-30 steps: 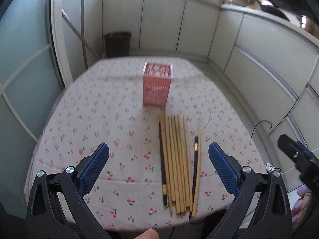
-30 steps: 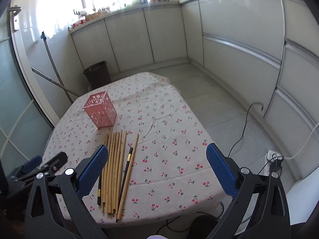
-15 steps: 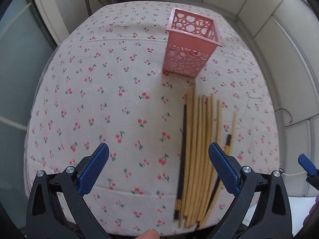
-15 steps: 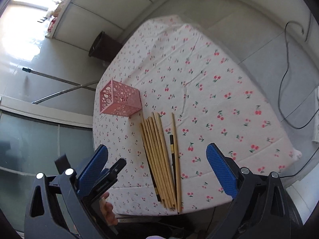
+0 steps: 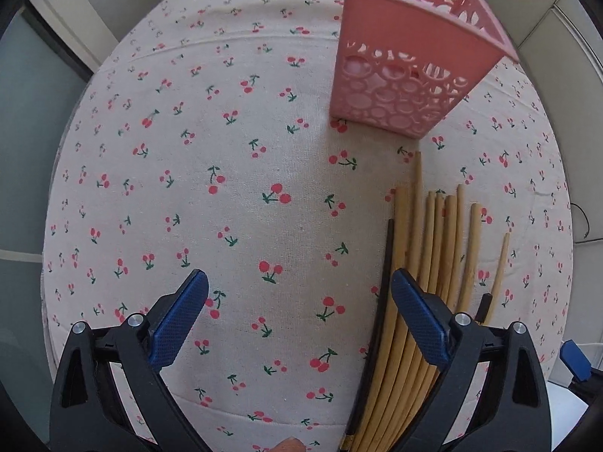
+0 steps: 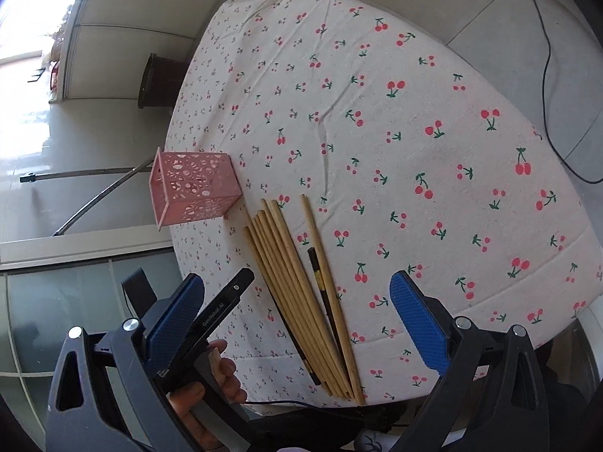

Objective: Organize utensils
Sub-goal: 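Reach the left gripper down and grasp the thin black stick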

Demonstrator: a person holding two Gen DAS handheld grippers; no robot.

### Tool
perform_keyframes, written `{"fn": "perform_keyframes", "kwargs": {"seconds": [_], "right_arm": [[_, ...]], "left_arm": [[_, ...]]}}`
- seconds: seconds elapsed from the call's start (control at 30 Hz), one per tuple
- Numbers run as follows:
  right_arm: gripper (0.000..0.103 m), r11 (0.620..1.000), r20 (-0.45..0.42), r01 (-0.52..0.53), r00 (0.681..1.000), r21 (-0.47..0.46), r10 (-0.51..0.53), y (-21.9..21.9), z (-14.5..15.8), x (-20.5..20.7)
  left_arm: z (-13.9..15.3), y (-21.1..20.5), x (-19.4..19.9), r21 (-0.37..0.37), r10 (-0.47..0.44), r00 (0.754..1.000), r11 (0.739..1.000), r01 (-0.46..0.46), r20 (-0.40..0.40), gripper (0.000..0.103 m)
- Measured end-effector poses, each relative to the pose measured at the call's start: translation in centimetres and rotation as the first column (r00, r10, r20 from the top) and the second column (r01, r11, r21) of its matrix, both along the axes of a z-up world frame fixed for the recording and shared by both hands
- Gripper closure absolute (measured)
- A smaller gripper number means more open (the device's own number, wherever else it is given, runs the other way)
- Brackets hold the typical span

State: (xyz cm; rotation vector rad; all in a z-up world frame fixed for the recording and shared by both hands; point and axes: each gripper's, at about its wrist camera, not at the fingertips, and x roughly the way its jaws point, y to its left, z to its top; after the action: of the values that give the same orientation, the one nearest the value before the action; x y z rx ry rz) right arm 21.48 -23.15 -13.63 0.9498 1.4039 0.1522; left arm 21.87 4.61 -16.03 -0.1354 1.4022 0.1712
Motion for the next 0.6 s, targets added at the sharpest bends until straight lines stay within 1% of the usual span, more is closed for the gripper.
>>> {"fn": "perform_keyframes", "kwargs": {"seconds": [0.1,0.2,0.3,0.33,0.37,0.43,0.5,0.57,0.6], "right_arm": [[0.007,1.0,-0.019,0.015,1.0,-0.01,-0.016,-0.5,-0.5,-0.1],[0.007,0.999,-0.021,0.028,0.999,-0.016,-0.029,-0.9,-0.8,-0.2],[0.007,0.999,-0.02,0.029,0.999,-0.02,-0.03,-1.2,-0.8,-0.4],[0.007,0.999,-0.022,0.026,0.999,-0.021,-0.026,-1.2,-0.8,-0.4],[0.007,1.0,-0.026,0.018,0.999,-0.024,-0.019,-1.2,-0.9,-0.5],[0.007,1.0,-0.032,0.006,0.999,-0.019,-0.007,-1.1,-1.1,-0.7],[0.007,1.0,-0.036,-0.006,0.999,-0.01,0.006,-0.8,-1.2,-0.8],[0.007,1.0,-0.037,-0.015,0.999,-0.003,0.015,-0.6,-1.3,-0.9],[0.007,1.0,-0.037,-0.017,0.999,0.0,0.017,-0.5,-1.3,-0.9]], "left_arm": [[-0.9,0.3,0.6,-0.007,0.011,1.0,1.0,-0.011,-0.026,0.01],[-1.6,0.3,0.9,-0.022,0.02,0.999,1.0,-0.021,-0.03,0.01],[-1.9,0.2,1.1,-0.022,0.012,0.999,1.0,-0.013,-0.033,0.009],[-2.2,-0.1,1.0,-0.026,0.009,0.999,1.0,-0.01,-0.044,0.01],[-2.8,-0.3,1.2,-0.025,0.005,0.998,1.0,-0.007,-0.06,0.01],[-3.4,-1.1,1.3,-0.005,-0.006,0.999,1.0,0.005,-0.048,0.01],[-3.6,-1.8,1.3,-0.004,-0.024,0.999,1.0,0.024,-0.039,0.015],[-3.3,-2.6,1.4,-0.009,-0.052,0.998,0.999,0.052,-0.025,0.029],[-3.2,-3.0,1.3,-0.009,-0.058,0.998,0.998,0.058,-0.021,0.033]]}}
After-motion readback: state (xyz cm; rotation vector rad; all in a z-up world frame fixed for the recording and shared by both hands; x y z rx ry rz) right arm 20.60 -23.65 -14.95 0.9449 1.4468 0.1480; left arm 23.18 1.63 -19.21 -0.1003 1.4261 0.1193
